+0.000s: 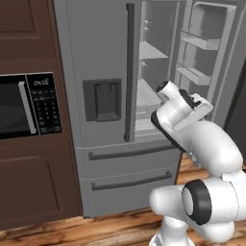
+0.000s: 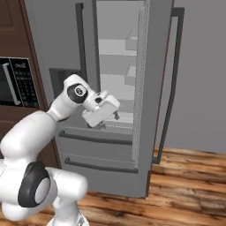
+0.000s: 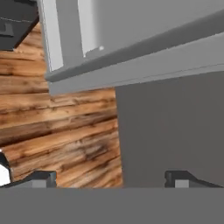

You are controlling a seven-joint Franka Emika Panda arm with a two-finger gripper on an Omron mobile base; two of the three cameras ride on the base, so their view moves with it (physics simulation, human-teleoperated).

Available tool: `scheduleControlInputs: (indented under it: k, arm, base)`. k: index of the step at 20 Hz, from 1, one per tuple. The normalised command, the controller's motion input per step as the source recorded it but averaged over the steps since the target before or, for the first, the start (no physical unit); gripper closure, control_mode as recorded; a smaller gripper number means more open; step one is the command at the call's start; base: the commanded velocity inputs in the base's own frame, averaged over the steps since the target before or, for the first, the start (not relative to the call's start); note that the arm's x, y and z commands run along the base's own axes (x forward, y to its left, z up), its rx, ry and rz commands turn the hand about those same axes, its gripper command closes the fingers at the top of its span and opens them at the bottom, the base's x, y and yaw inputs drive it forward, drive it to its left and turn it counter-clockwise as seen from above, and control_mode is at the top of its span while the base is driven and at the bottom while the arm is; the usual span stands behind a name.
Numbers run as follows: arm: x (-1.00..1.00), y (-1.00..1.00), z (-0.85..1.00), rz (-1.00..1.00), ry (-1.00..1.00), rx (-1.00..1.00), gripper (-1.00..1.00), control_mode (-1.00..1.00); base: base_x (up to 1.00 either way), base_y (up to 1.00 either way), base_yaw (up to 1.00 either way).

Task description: Place one of the steaks on the plate and the other in the bowl. Then place the bowl in the fridge.

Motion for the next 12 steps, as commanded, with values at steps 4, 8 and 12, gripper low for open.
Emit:
scheduleControlInputs:
  k: [4,8,12]
  arm:
    - [-0.17,0.69,-0.11,-0.33,-0.47,0.75,-1.00,-1.00]
    - [-0.48,0.99,-0.24,-0.21,-0.61,0.73,-1.00,-1.00]
    - [-0.06,0.76,0.03,-0.03,-0.59,0.22,-1.00,-1.00]
  base:
    - [0.00,0.00,0.00]
    - [0.00,0.00,0.00]
    - [0.00,0.00,0.00]
